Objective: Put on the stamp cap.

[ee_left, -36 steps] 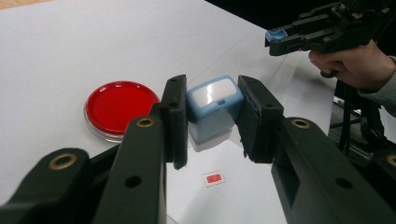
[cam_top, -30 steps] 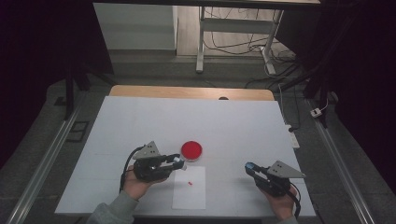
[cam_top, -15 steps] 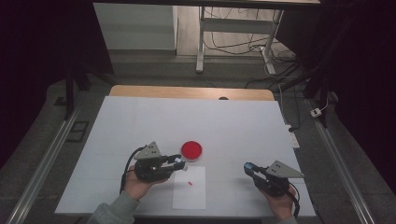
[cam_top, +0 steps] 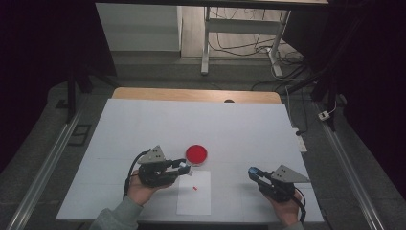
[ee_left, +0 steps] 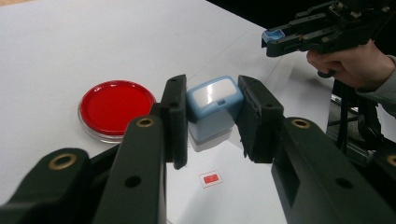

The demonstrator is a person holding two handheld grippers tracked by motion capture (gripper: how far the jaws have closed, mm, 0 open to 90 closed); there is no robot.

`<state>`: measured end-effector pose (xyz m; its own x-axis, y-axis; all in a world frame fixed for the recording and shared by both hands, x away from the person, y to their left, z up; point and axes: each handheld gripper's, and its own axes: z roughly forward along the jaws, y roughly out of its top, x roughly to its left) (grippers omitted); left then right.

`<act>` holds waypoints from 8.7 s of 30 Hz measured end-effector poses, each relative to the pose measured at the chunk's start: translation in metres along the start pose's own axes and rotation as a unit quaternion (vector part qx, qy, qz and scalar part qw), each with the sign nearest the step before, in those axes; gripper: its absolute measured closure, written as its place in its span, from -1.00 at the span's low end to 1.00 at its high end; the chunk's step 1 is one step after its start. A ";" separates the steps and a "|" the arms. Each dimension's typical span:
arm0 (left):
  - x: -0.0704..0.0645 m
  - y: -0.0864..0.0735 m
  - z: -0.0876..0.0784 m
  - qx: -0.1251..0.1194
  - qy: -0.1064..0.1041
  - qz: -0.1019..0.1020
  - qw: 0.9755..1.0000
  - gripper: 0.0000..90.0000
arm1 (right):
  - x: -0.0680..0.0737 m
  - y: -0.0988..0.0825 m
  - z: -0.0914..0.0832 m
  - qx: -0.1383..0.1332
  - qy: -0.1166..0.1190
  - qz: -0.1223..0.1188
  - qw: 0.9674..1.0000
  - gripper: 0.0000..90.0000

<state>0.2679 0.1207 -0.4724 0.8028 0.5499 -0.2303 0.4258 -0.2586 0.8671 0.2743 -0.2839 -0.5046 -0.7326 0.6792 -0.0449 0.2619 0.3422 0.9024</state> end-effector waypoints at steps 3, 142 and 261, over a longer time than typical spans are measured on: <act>0.000 0.000 0.000 -0.001 0.000 0.000 1.000 0.45 | 0.002 0.001 0.001 0.000 0.003 -0.001 1.000 0.64; -0.021 0.014 0.031 -0.002 -0.023 0.018 1.000 0.46 | 0.094 0.036 0.088 -0.010 0.111 -0.062 0.992 0.63; -0.001 0.013 0.005 -0.027 0.011 -0.005 1.000 0.46 | 0.007 0.004 0.008 -0.003 0.015 0.002 1.000 0.16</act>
<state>0.2741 0.1128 -0.4632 0.7886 0.5702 -0.2301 0.4102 -0.2090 0.8877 0.2746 -0.2726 -0.5048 -0.7494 0.6616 -0.0281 0.2616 0.3347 0.9053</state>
